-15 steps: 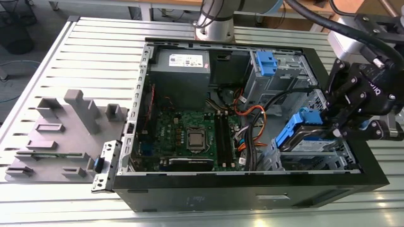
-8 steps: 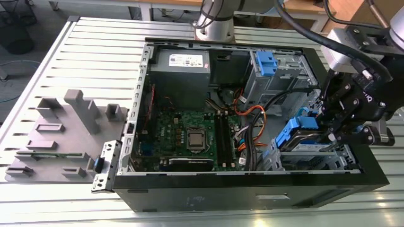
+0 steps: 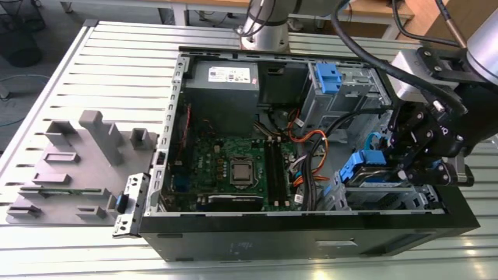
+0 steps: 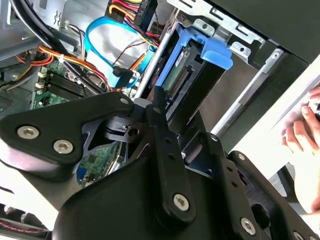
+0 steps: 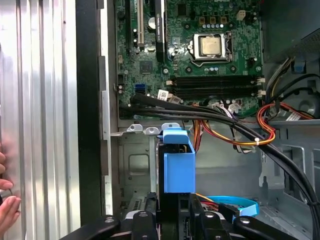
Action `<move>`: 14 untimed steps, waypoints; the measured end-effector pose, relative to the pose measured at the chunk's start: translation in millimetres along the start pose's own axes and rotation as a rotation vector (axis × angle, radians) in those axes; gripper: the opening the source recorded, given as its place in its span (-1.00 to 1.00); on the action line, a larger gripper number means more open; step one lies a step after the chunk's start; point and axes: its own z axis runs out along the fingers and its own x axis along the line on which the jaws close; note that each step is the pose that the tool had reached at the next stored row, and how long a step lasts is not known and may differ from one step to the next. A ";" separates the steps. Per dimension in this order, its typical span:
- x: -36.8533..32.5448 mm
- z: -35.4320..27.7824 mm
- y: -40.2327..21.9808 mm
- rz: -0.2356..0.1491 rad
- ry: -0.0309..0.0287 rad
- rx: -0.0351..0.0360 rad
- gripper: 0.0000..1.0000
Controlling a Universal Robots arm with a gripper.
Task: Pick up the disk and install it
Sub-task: 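Insert the disk into the insertion slot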
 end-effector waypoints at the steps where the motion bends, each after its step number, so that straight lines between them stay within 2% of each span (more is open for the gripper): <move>1: 0.0 2.0 -0.1 0.000 0.0002 0.0000 -0.30; 3: 0.0 4.8 -0.2 0.000 0.0005 0.0001 -0.30; 9: 0.1 5.0 -0.2 0.000 0.0008 0.0001 -0.30; 10: 0.1 5.0 -0.2 0.000 0.0008 0.0001 -0.28; 11: 0.1 5.0 -0.2 0.000 0.0007 0.0001 -0.17; 13: 0.1 5.0 -0.2 0.000 0.0006 0.0001 -0.17; 14: 0.1 5.0 -0.2 0.000 0.0006 0.0000 -0.04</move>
